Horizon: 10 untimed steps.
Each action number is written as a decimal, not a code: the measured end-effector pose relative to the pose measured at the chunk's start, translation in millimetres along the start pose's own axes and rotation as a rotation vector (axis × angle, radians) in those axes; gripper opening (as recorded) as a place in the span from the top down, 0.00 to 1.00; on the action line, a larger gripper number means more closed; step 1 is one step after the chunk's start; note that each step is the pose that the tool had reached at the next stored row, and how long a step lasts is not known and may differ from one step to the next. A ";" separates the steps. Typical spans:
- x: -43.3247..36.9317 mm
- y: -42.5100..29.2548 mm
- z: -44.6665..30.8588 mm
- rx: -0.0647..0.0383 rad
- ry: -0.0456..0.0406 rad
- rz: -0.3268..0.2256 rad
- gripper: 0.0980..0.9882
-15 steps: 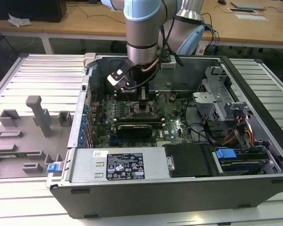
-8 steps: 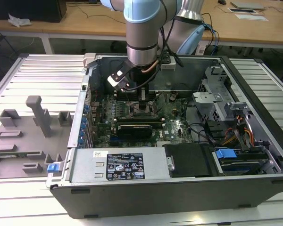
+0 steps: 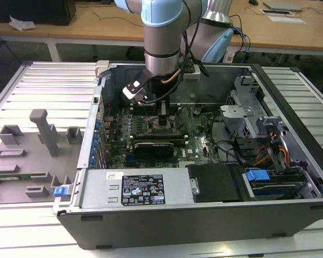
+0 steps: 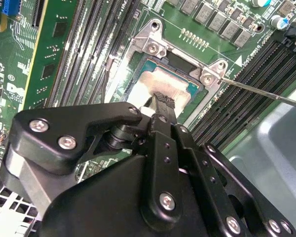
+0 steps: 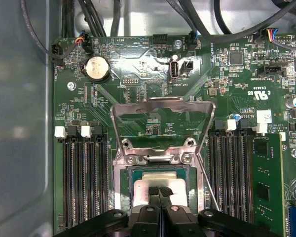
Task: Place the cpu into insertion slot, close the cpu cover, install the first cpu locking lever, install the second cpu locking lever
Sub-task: 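Place the cpu into insertion slot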
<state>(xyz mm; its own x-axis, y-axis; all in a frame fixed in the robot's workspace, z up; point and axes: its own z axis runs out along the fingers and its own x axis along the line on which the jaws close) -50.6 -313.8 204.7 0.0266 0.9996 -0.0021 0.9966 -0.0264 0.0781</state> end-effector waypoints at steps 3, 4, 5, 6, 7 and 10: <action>-0.2 0.6 -9.6 0.001 -0.0012 0.000 0.99; -0.2 1.1 -15.3 0.001 -0.0016 0.000 0.99; -0.2 1.5 -21.0 0.001 -0.0022 0.000 0.99; -0.3 1.8 -24.8 0.001 -0.0028 0.000 0.99; -0.3 2.3 -29.9 0.001 -0.0042 -0.001 0.99; -0.3 3.6 -48.2 0.001 -0.0103 -0.001 0.99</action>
<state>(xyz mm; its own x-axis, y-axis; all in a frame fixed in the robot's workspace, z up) -50.7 -314.0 253.0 0.0266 0.9996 -0.0124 0.9967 -0.0255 0.0774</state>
